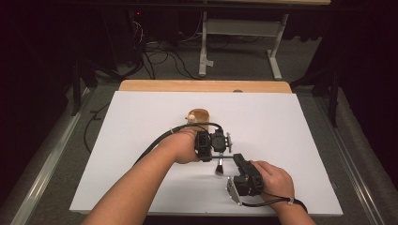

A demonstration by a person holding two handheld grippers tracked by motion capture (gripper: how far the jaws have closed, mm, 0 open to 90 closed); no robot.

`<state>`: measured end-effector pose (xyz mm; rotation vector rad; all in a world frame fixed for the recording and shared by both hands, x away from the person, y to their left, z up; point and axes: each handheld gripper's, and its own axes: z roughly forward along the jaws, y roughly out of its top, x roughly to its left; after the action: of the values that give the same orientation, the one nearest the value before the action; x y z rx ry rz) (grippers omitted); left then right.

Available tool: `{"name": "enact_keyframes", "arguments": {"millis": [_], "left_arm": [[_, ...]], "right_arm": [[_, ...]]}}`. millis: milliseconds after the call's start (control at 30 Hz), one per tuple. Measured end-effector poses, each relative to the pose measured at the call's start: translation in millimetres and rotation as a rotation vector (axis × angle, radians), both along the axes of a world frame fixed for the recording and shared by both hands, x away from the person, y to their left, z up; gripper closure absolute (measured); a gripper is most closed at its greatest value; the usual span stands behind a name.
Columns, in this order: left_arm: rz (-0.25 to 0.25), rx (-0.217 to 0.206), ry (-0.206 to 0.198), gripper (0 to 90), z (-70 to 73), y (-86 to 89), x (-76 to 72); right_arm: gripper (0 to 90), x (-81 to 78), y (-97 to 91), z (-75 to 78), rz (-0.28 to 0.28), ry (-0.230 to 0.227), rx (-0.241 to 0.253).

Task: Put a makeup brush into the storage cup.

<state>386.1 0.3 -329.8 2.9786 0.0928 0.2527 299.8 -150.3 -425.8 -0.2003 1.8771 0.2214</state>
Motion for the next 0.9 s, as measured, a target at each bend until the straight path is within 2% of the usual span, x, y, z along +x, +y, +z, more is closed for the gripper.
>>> {"name": "enact_keyframes", "arguments": {"millis": [100,400,700,733,900], "left_arm": [[-0.001,0.010,0.004,82.8,1.1,0.3,0.2],[0.007,-0.002,0.007,81.8,-1.5,0.5,-0.1],[0.015,0.010,0.017,59.6,-4.4,0.9,0.7],[0.024,0.011,0.022,57.0,-5.4,1.2,0.1],[0.034,0.036,0.039,51.3,-6.9,3.1,1.6]], "right_arm": [[87.1,-0.1,0.6,0.3,0.003,-0.002,-0.005],[87.3,-0.2,0.4,0.2,0.007,0.008,-0.005],[87.3,0.5,-0.4,0.5,0.004,0.014,0.005],[87.3,1.5,-0.8,-0.7,0.015,0.008,0.019],[87.2,0.4,-0.9,0.5,0.002,0.017,0.016]]}}
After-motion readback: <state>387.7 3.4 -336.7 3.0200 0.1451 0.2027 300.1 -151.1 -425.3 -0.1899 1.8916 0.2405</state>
